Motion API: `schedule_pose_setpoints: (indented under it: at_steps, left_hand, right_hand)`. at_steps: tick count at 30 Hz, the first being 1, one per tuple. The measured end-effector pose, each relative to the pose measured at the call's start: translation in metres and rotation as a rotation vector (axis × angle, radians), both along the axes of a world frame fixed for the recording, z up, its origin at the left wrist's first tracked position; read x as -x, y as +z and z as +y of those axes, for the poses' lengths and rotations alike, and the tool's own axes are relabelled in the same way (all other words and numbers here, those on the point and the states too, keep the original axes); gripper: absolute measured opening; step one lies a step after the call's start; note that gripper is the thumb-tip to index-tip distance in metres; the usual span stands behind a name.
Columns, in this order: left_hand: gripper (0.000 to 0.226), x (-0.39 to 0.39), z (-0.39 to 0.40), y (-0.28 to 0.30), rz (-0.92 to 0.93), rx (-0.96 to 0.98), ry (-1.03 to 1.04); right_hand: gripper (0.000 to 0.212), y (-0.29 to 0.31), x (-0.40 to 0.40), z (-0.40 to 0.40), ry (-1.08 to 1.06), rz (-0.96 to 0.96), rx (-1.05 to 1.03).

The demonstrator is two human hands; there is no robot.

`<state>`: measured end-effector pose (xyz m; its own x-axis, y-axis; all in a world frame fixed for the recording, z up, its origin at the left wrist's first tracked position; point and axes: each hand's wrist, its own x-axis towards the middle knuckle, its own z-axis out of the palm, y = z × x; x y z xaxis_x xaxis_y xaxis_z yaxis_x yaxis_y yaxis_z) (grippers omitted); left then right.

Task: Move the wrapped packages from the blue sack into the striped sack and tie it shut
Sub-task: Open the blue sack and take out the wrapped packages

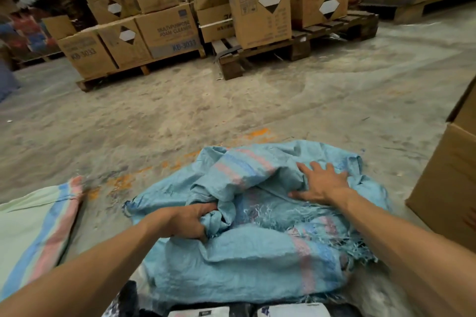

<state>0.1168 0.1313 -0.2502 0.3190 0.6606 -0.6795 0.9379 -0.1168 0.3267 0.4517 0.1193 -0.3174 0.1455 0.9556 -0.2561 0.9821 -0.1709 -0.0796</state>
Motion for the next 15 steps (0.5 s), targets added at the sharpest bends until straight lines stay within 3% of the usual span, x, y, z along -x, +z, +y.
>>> schedule_pose_setpoints:
  at_steps: [3, 7, 9, 12, 15]
  left_hand:
    - [0.086, -0.006, -0.009, 0.008, -0.083, 0.026, 0.158]
    - [0.083, -0.022, -0.014, 0.011, -0.185, -0.058, 0.309]
    - [0.082, -0.026, -0.012, 0.008, -0.196, -0.16, 0.378]
    - [0.077, -0.029, -0.012, 0.002, -0.237, -0.274, 0.522]
    - [0.073, -0.03, -0.016, -0.002, -0.263, -0.293, 0.675]
  right_hand:
    - [0.102, 0.012, -0.017, -0.003, 0.003, 0.129, -0.067]
    - [0.109, 0.02, -0.008, -0.02, 0.059, 0.057, -0.379]
    - [0.111, 0.03, 0.013, -0.03, 0.155, 0.192, -0.473]
    - [0.106, 0.048, 0.043, -0.05, 0.356, 0.459, -0.202]
    - [0.116, 0.039, 0.059, -0.074, 0.571, 0.227, 0.118]
